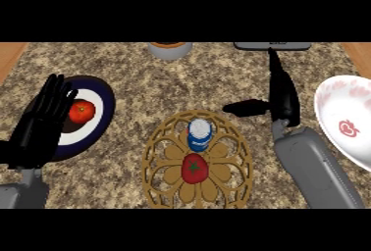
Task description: Pick the can from the placemat and place it in the bowl
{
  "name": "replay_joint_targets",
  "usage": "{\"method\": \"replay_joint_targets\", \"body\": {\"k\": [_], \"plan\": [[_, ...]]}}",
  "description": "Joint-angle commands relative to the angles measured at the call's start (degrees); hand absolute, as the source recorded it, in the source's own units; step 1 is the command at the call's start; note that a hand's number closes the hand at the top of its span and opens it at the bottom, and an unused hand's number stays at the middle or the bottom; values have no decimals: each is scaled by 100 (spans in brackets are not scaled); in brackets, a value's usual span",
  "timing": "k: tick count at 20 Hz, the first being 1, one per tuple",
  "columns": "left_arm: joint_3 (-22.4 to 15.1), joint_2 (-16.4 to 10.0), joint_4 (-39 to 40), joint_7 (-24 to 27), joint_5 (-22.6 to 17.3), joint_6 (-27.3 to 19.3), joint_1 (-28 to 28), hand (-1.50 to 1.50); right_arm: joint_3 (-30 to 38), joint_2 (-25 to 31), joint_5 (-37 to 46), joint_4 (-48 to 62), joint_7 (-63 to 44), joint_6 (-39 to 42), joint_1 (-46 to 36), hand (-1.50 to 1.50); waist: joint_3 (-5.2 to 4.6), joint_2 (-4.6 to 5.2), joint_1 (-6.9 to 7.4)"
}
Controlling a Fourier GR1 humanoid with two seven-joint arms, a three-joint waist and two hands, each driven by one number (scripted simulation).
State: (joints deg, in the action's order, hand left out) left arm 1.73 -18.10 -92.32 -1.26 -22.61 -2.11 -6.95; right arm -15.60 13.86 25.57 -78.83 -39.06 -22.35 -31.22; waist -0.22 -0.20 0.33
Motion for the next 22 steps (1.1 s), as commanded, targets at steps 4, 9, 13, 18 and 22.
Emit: {"method": "replay_joint_targets", "body": {"k": [4, 9, 13, 18, 22], "plan": [[-39, 15, 125, -11, -74, 172, 6, 0, -465, 368, -622, 716, -1713, 2768, -1100, -150, -14, 51, 192], [-71, 45, 11, -70, -80, 144, -2, 0, -355, 125, -2035, 1078, -2735, 4655, -1536, -150, 0, 19, 191], [-31, 93, 87, 15, -20, 93, -65, 0, -107, -114, -2739, 1250, -3633, 5064, -2491, -150, 6, -8, 75], [76, 79, 286, -92, -65, 75, -258, 0, -261, -354, -2863, 1820, -3955, 4724, -2974, -150, 13, 7, 24], [164, -3, -38, 69, -62, 210, 178, 0, -254, -420, -2975, 2114, -3855, 4556, -2997, -150, 17, 3, 67]]}}
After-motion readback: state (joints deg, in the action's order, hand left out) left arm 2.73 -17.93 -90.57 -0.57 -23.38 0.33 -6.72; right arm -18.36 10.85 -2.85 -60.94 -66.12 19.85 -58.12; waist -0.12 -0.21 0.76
